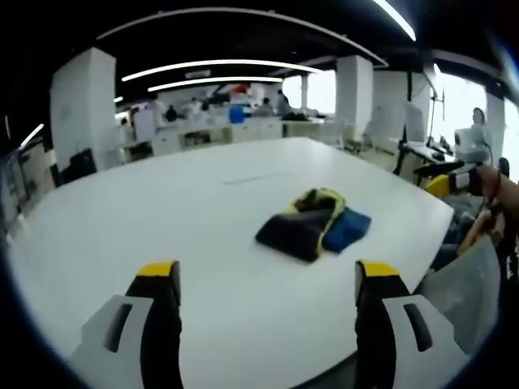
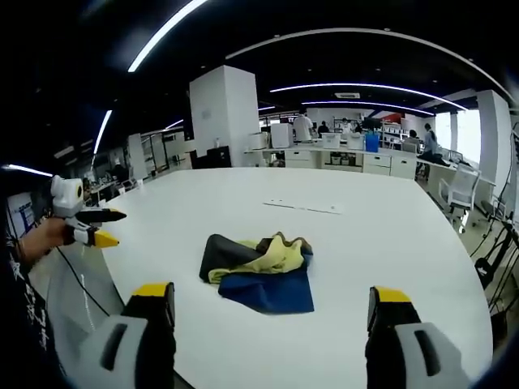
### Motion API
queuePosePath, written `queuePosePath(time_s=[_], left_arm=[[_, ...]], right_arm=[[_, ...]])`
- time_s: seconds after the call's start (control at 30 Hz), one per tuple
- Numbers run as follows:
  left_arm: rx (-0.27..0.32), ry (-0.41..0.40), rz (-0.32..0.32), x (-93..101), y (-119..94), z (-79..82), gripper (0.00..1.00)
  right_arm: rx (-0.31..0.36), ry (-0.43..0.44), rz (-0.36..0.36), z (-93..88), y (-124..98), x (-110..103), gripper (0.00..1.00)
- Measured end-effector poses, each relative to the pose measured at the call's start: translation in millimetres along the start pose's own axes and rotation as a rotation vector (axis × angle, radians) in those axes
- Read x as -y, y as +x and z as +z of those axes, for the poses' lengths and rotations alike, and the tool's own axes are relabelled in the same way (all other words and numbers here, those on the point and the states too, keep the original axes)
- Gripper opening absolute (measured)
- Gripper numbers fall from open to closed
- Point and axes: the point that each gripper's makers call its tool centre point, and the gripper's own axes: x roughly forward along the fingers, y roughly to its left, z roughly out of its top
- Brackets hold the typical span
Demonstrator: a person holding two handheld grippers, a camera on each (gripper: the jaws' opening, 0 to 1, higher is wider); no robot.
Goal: Fold the garment on the visible template until the final outline fits inside the template.
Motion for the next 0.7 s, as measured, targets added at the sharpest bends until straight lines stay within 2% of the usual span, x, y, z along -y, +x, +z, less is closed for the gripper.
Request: queuePosePath(time_s=[0.27,0.47,0.7], left_arm=[[0.010,0.003,-0.009,-0.5,8,-1.4,0.79],[0.027,-0.005,-0.044,7.5,19,0.2,0.72],[0.030,0.024,-0.080,18.4,34,5.5,0.64]], right_arm=[[0.012,0.010,-0.001,0.4,3,2,0.98],[0.005,0.008,0.009,-1.6,11,0,0.96],[0.009,0.027,0.008,-4.0,21,4,0.86]])
